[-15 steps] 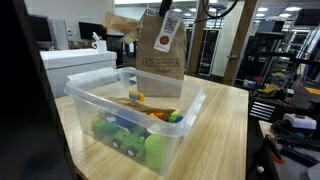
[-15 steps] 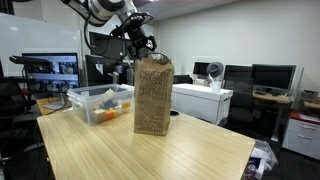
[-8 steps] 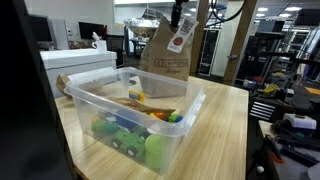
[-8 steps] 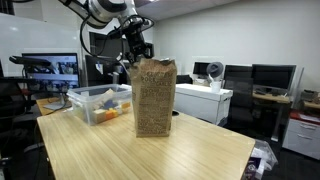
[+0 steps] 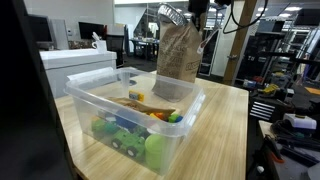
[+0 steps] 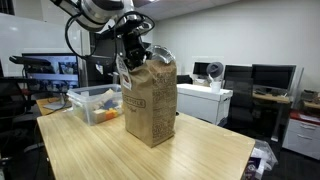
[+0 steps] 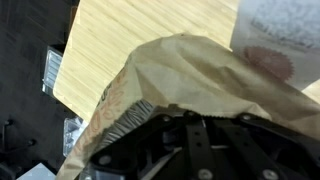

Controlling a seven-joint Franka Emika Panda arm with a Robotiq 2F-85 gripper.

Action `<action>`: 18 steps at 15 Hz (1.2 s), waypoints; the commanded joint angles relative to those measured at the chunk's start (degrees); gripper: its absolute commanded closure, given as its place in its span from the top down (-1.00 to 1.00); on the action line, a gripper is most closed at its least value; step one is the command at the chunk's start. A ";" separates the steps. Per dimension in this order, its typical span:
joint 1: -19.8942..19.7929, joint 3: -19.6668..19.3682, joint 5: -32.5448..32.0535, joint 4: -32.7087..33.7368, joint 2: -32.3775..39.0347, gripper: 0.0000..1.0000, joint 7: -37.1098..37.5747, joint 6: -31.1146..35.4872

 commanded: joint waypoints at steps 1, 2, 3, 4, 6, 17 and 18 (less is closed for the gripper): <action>-0.81 0.05 -2.38 -3.26 -2.31 -0.95 -1.51 -0.41; -0.79 -0.01 -2.55 -3.49 -2.48 -0.44 -1.60 -0.37; -0.80 -0.14 -2.33 -3.89 -2.77 -0.44 -1.60 0.10; -0.77 -0.22 -2.02 -3.92 -3.05 -0.36 -1.84 0.09; -0.74 -0.40 -1.43 -3.67 -3.56 -0.10 -2.35 -0.12; 0.07 -2.05 3.94 -4.72 -10.67 1.00 -5.46 -0.19; 0.27 -2.16 4.73 -4.93 -11.66 1.00 -5.47 0.50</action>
